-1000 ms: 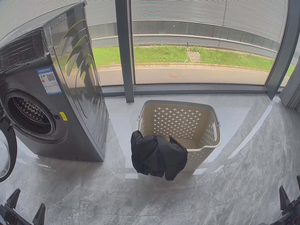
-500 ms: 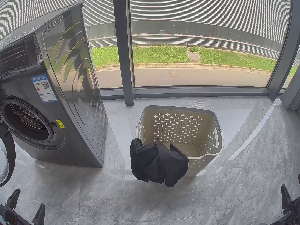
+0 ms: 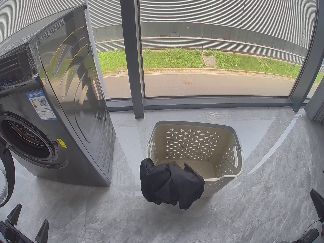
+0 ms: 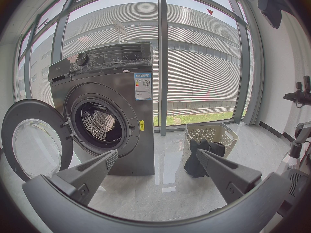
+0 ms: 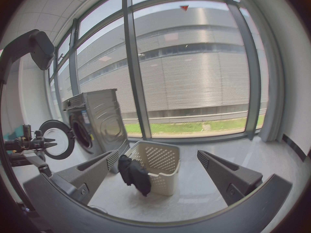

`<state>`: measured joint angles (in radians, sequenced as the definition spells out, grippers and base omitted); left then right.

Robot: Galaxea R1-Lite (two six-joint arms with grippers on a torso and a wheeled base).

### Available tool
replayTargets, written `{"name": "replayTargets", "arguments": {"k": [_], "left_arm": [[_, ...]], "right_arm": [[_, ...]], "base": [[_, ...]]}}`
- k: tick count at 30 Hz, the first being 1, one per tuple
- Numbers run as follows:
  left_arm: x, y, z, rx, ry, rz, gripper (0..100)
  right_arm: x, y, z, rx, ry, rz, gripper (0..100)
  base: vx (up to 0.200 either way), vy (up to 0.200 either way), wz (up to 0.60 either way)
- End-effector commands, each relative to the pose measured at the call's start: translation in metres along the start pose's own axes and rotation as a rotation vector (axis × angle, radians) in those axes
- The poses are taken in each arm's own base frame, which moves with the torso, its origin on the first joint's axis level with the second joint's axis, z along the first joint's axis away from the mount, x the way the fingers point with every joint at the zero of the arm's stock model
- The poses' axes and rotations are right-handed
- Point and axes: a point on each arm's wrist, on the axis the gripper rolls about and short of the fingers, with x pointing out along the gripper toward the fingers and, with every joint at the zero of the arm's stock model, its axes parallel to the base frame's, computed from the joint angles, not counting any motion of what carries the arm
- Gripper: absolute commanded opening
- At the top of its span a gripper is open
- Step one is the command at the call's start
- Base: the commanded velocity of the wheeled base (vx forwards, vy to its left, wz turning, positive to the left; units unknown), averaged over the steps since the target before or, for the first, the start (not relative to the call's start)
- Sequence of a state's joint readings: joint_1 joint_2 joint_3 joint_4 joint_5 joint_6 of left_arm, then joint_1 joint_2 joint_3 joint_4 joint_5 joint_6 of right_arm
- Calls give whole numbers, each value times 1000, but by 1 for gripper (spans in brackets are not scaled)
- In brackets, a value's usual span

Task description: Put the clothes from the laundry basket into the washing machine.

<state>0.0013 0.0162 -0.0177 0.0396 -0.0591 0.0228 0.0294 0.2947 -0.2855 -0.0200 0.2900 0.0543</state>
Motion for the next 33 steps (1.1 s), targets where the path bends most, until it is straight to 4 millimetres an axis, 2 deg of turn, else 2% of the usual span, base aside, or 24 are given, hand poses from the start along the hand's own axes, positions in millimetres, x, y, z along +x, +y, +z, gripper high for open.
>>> {"name": "replayTargets", "arguments": {"k": [1, 2, 3, 4, 7, 8, 9, 11, 22, 33], "left_arm": [[0, 0, -5, -1, 2, 0, 100], [0, 0, -5, -1, 2, 0, 100], [0, 0, -5, -1, 2, 0, 100], [0, 0, -5, -1, 2, 0, 100], [0, 0, -5, -1, 0, 0, 100], [0, 0, -5, -1, 0, 0, 100], [0, 0, -5, -3, 2, 1, 100], [0, 0, -5, -1, 2, 3, 100], [0, 0, -5, -3, 2, 1, 100], [0, 0, -5, -3, 2, 1, 100]], "right_arm": [[96, -14, 3, 80, 349, 273, 100], [97, -14, 3, 80, 351, 276, 100], [115, -12, -1, 84, 382, 318, 100], [124, -11, -3, 87, 401, 332, 100], [147, -10, -10, 90, 437, 352, 100], [148, -10, -10, 91, 440, 354, 100], [160, -9, -15, 91, 459, 363, 100], [173, -7, -19, 86, 475, 352, 100], [220, 19, -56, 105, 558, 370, 100], [254, 26, -95, 108, 575, 351, 100]], "base": [[0, 0, 0], [0, 0, 0], [0, 0, 0], [0, 0, 0], [0, 0, 0], [0, 0, 0], [0, 0, 0], [0, 0, 0], [0, 0, 0], [0, 0, 0]]}}
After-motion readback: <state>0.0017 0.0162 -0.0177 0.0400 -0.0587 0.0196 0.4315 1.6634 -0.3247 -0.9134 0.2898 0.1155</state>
